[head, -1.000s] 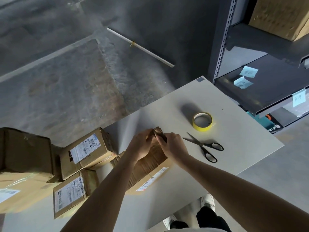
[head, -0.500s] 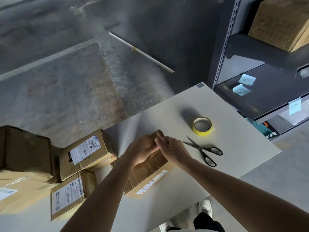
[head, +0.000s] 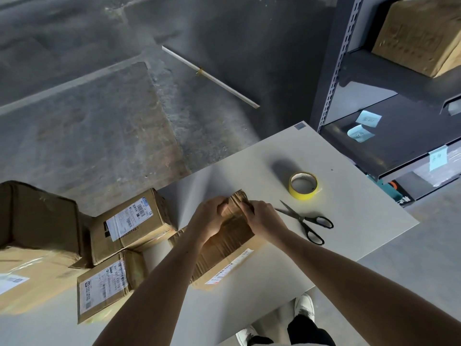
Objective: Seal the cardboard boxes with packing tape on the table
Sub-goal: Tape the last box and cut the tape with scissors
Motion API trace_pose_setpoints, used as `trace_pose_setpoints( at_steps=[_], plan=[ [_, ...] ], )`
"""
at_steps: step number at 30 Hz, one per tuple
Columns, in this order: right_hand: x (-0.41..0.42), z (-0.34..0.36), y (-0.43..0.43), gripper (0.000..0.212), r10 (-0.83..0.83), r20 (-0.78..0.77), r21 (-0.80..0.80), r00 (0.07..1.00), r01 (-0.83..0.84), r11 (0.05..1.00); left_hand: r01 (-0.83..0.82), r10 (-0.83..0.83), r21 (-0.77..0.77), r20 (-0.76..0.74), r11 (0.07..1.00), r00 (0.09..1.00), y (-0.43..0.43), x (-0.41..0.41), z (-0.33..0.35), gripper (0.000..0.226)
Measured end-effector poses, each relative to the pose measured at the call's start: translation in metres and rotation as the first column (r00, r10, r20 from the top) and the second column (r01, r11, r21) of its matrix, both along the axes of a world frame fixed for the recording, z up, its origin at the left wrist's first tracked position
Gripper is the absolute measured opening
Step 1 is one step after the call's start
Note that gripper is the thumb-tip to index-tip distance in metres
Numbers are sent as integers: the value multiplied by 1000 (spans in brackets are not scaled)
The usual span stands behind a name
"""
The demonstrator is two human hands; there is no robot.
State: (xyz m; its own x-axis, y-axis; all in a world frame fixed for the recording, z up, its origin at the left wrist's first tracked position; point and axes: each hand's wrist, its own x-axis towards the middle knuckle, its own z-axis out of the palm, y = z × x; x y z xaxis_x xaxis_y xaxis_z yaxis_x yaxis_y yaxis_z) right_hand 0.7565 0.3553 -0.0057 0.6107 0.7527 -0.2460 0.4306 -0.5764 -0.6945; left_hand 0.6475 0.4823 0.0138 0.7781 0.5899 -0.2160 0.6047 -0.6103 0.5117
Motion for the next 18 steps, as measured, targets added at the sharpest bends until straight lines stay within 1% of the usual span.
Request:
trace_pose_setpoints(
  at_steps=[2, 5, 8, 10, 14, 16, 18],
  plan=[
    [-1, 0, 0, 51, -7, 41, -18, 999, 8, 1000, -7, 8, -10, 19, 1000, 1000, 0, -2, 2, 28],
    [-1, 0, 2, 53, -35, 71, -50, 997, 39, 998, 13, -13, -13, 3, 1000, 1000, -1, -10, 4, 33],
    [-2, 2, 1, 56, -55, 63, -85, 997, 60, 995, 25, -24, 22, -56, 999, 998, -2, -27, 5, 34],
    [-6, 4, -1, 64, -59, 62, -105, 996, 65, 992, 8, 0, 73, -115, 997, 993, -1, -40, 5, 44],
    [-12, 9, 1, 86, 1, 92, -183, 996, 16, 983, -123, 146, 115, -221, 986, 964, -5, -60, 6, 66],
    [-14, 11, 2, 95, 11, 73, -197, 997, 4, 980, -236, 254, 104, -213, 966, 944, -12, -68, 6, 74],
    [-16, 13, 4, 97, 13, 35, -211, 999, -6, 977, -358, 366, 73, -175, 931, 914, -22, -75, 6, 82]
  ],
)
